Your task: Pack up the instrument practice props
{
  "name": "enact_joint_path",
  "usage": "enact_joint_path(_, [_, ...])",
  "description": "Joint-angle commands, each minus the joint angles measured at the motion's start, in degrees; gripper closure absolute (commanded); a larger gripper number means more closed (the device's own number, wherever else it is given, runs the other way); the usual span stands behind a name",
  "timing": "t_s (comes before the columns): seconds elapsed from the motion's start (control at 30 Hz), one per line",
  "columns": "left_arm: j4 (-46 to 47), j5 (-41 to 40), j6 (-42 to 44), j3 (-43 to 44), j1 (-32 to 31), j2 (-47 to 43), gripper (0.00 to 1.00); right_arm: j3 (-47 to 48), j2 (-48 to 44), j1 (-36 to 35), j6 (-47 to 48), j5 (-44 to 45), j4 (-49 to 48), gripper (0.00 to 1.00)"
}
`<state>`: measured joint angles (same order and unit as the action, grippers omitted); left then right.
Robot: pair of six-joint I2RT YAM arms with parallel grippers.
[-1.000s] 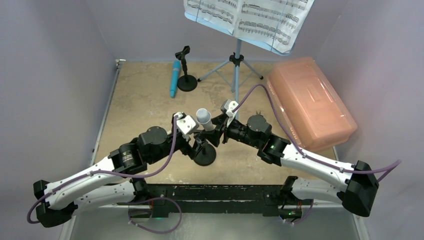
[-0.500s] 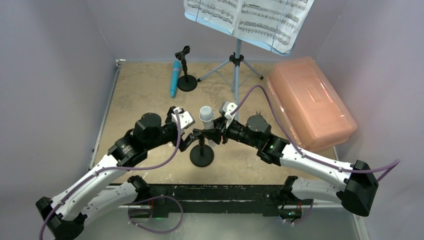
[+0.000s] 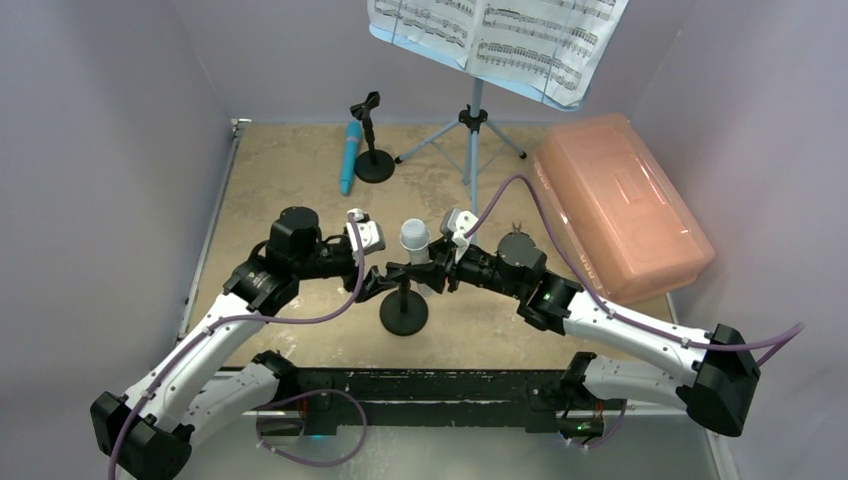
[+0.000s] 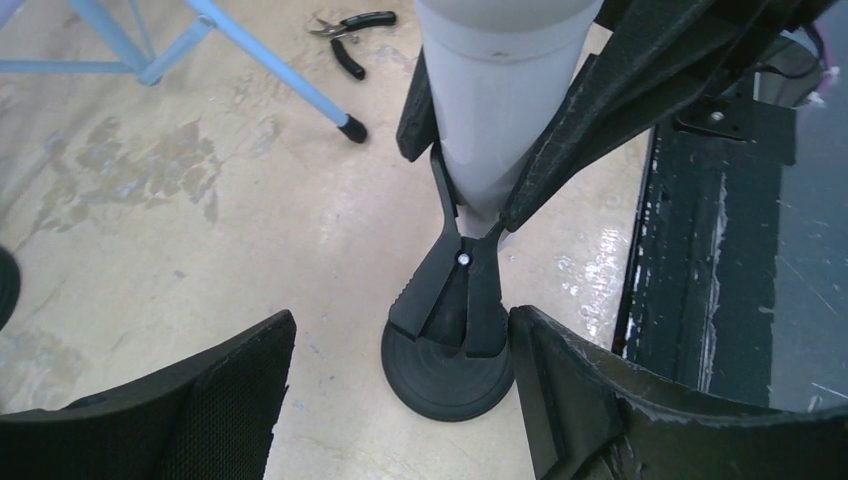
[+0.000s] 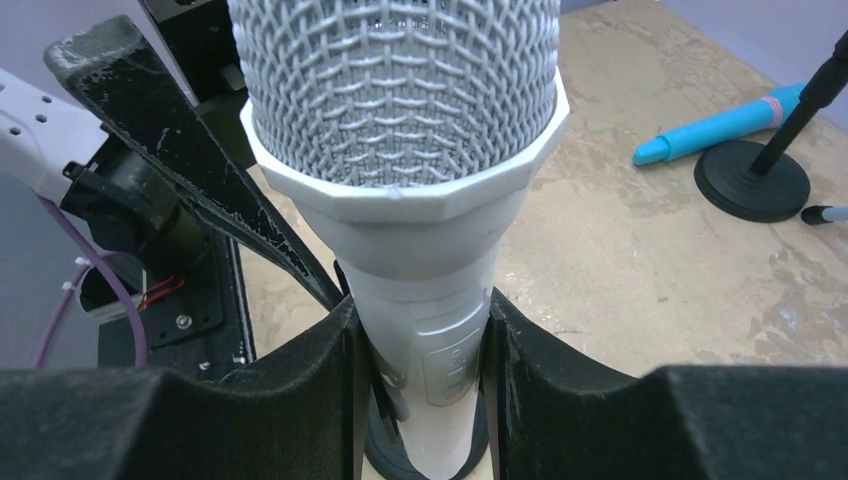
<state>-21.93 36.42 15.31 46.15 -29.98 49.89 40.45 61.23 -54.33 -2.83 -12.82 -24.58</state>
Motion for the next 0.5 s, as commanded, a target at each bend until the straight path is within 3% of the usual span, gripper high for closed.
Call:
enact_joint_path(0.0, [0.8,7.8,3.4,1.2,0.6,1.4,0.25,-0.2,-1.6,-0.2,1.2,-3.4,-3.9,0.90])
enact_joint_path(0.27, [-0.2,12.4,5.1,1.2,0.7,3.3,0.41,-0.1,-1.1,-0.2,1.4,-4.8,-4.1,0.90])
enact_joint_path(0.4, [-0.3,12.8,5.2,1.1,0.7,2.8,0.68,0.1,-0.9,-0.2,1.4,-5.0,-4.0,0.90])
enact_joint_path(0.47, [-0.4,12.5,5.1,0.8,0.7,2.3,0.76,0.0,-0.9,-0.2,1.4,-4.9,-3.9,0.90])
